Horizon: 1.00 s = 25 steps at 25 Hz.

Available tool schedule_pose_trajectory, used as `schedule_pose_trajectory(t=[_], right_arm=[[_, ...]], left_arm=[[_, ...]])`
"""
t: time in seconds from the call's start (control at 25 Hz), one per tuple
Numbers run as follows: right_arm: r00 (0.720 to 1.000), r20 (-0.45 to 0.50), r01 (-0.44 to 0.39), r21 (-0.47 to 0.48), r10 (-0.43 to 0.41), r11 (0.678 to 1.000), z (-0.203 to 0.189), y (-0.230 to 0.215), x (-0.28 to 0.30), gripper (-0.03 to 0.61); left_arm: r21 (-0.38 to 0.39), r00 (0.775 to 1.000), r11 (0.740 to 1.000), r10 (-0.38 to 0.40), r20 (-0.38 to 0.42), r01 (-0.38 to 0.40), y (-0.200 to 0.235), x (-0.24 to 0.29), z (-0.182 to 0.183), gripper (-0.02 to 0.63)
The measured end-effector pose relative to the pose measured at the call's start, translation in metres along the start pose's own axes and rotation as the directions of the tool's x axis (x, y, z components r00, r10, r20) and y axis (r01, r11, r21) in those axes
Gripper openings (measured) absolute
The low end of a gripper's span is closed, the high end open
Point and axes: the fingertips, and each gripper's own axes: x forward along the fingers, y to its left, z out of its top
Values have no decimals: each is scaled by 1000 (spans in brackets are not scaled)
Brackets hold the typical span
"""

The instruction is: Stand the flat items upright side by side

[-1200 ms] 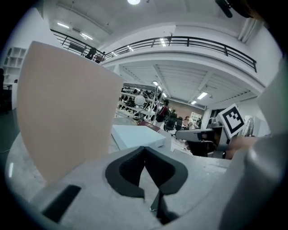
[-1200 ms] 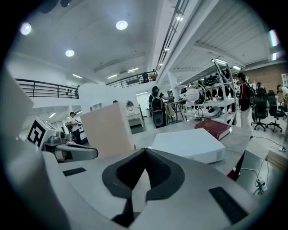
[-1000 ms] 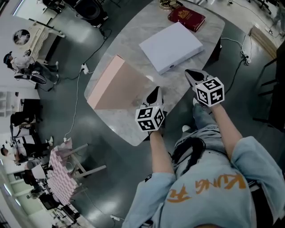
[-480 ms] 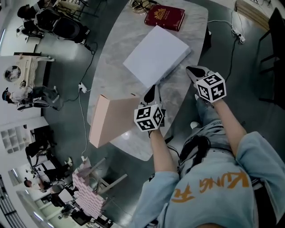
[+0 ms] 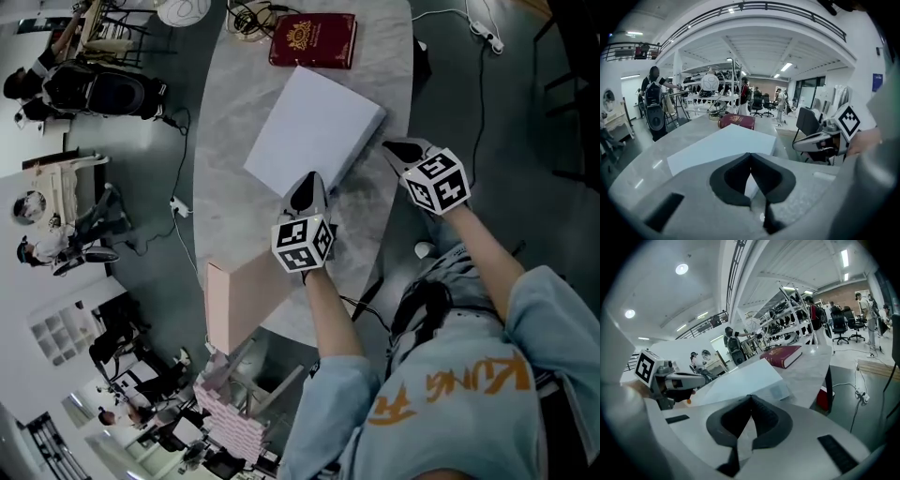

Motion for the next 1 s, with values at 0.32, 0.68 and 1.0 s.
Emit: schedule_pose_trajectory(t=[0.32, 0.68, 1.0], right_arm=[[997, -50, -54, 43, 56, 998, -3, -13, 17, 2], [994, -69, -87, 23, 89, 996, 7, -25, 21, 3], [993, -76, -86, 49, 89, 995, 10, -31, 38, 34]], left_arm=[[104, 996, 994, -3, -87, 12, 11, 40, 18, 12], [137, 990, 990, 26, -136, -7, 32, 61, 38, 12], [235, 978, 969, -21, -208, 71, 46, 101, 56, 34]])
